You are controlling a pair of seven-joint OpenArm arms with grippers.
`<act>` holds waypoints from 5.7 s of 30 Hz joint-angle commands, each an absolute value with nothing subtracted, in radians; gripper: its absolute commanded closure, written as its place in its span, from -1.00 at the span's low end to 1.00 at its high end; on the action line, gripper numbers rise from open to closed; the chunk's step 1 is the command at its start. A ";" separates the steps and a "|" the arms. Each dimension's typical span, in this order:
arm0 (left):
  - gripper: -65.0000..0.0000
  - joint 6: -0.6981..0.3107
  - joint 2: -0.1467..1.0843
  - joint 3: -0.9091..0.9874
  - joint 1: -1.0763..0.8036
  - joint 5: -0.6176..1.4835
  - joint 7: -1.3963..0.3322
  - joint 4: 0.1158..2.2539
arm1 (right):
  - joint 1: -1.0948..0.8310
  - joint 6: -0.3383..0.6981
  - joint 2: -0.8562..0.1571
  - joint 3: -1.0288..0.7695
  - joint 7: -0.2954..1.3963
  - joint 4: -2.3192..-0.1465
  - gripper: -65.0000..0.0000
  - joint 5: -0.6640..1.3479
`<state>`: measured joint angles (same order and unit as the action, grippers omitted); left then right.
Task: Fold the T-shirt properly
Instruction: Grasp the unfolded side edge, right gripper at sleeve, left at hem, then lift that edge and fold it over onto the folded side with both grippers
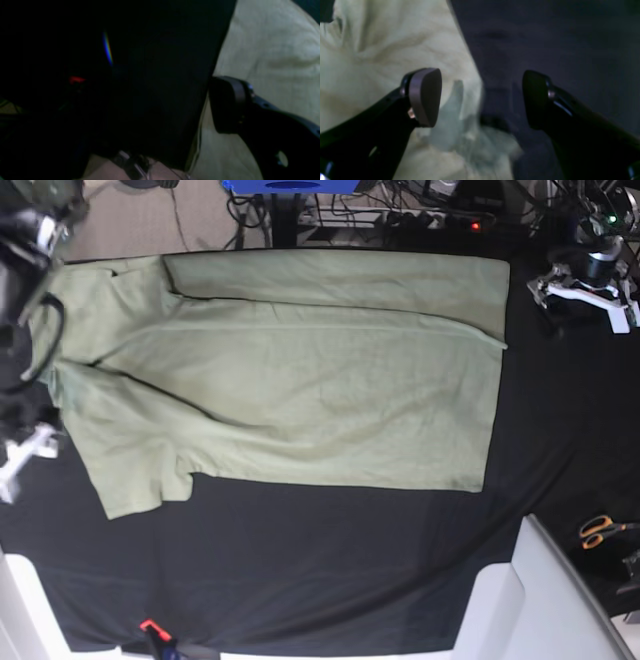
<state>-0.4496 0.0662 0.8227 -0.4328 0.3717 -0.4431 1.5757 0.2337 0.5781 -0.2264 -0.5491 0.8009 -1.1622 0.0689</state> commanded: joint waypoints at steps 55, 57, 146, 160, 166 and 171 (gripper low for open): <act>-0.84 -0.450 0.108 0.581 0.081 0.166 -0.653 1.115 | 0.394 0.573 -0.245 -0.558 0.552 -0.734 1.00 -0.177; -0.84 -0.449 0.104 0.559 0.070 0.170 -0.630 1.107 | 0.394 0.573 -0.245 -0.558 0.552 -0.734 1.00 -0.177; 0.34 -0.449 0.193 0.552 0.355 0.160 -0.430 0.610 | 0.395 0.573 -0.243 -0.555 0.550 -0.734 1.00 -0.182; 1.00 -0.449 0.200 0.552 0.397 0.160 -0.326 0.469 | 0.394 0.573 -0.242 -0.556 0.550 -0.734 1.00 -0.180; 1.00 -0.449 0.219 0.552 0.412 0.159 -0.332 0.527 | 0.398 0.573 -0.239 -0.550 0.539 -0.736 1.00 -0.179; 1.00 -0.449 0.222 0.552 0.406 0.159 -0.417 0.642 | 0.412 0.575 -0.242 -0.547 0.463 -0.736 1.00 -0.182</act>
